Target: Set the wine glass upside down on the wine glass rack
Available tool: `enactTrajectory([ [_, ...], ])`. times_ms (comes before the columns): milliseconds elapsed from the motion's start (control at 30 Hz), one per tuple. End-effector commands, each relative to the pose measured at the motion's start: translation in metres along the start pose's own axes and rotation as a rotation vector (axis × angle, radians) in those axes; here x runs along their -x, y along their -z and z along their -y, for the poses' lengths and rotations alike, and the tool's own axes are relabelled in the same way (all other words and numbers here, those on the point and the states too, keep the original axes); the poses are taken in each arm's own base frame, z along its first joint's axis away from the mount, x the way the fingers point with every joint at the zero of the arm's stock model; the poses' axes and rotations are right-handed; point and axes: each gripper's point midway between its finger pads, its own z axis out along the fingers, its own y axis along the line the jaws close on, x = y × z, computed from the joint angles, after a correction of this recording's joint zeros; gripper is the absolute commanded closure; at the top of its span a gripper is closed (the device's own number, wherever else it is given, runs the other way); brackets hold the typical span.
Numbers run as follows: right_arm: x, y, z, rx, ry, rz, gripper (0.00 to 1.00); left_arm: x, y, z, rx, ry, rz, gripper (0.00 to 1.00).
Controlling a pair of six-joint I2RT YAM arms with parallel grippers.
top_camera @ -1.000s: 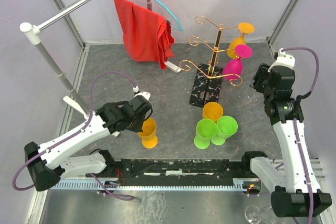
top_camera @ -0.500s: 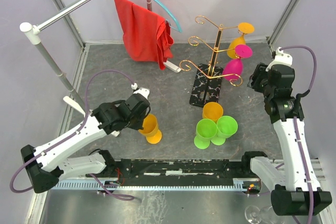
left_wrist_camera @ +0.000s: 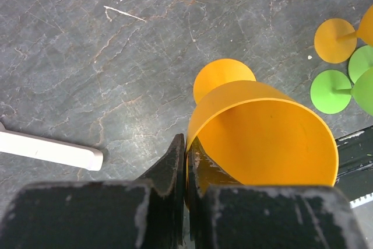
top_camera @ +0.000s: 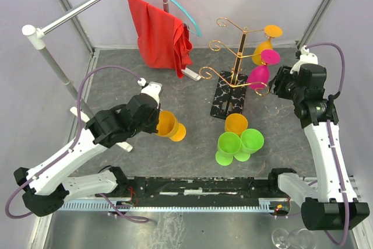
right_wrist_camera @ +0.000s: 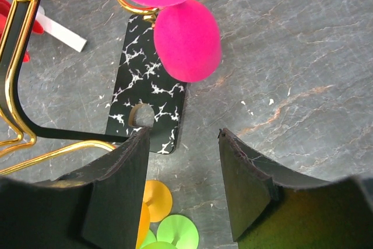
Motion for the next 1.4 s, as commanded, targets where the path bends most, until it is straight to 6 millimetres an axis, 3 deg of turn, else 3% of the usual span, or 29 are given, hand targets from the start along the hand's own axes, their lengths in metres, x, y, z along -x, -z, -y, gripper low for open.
enactTrajectory([
  [0,0.013,0.007,-0.022,0.102,-0.030,0.011,0.41,0.042,0.027,-0.002,-0.036,0.011,0.169,0.97],
  [200,0.026,0.028,-0.064,0.315,-0.128,0.010,0.41,0.090,0.076,0.003,-0.129,0.007,0.340,0.97],
  [433,0.058,0.068,-0.090,0.441,-0.154,0.085,0.41,0.139,0.120,0.027,-0.287,-0.056,0.522,0.97],
  [567,0.066,0.076,-0.107,0.529,-0.191,0.081,0.41,0.169,0.139,0.041,-0.356,-0.100,0.653,0.97],
  [667,0.073,0.082,-0.124,0.635,-0.266,0.074,0.43,0.188,0.138,0.050,-0.365,-0.136,0.750,0.97],
  [867,0.105,0.100,-0.151,0.821,-0.392,0.138,0.43,0.225,0.120,0.060,-0.296,-0.215,0.989,0.97],
  [1033,0.130,0.098,-0.171,0.937,-0.454,0.127,0.43,0.246,0.103,0.072,-0.257,-0.215,1.165,0.97],
  [1200,0.138,0.094,-0.186,0.986,-0.478,0.101,0.42,0.252,0.091,0.078,-0.245,-0.189,1.291,0.97],
  [1367,0.131,0.086,-0.197,0.999,-0.487,0.061,0.42,0.253,0.095,0.073,-0.221,-0.152,1.410,0.97],
])
